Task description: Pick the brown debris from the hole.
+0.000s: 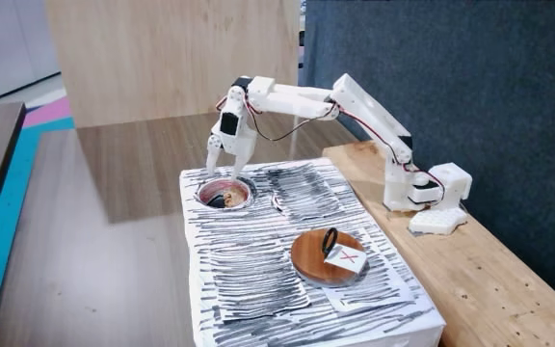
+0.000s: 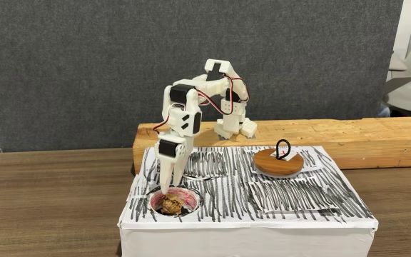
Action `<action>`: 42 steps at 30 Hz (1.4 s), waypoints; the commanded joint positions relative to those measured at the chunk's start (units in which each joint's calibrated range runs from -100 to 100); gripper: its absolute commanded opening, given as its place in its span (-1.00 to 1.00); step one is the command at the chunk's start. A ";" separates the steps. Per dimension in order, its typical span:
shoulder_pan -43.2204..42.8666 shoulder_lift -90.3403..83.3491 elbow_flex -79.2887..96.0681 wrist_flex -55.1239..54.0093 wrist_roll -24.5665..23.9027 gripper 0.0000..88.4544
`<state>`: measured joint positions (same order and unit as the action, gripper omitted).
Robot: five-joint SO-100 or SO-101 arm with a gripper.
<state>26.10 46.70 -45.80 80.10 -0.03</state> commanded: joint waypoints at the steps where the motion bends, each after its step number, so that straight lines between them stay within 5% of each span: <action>1: 0.07 -0.39 -1.18 0.19 0.39 -0.60; 42: 0.65 7.07 -1.72 0.36 0.34 -0.62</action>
<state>26.40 54.35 -45.89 80.10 -0.03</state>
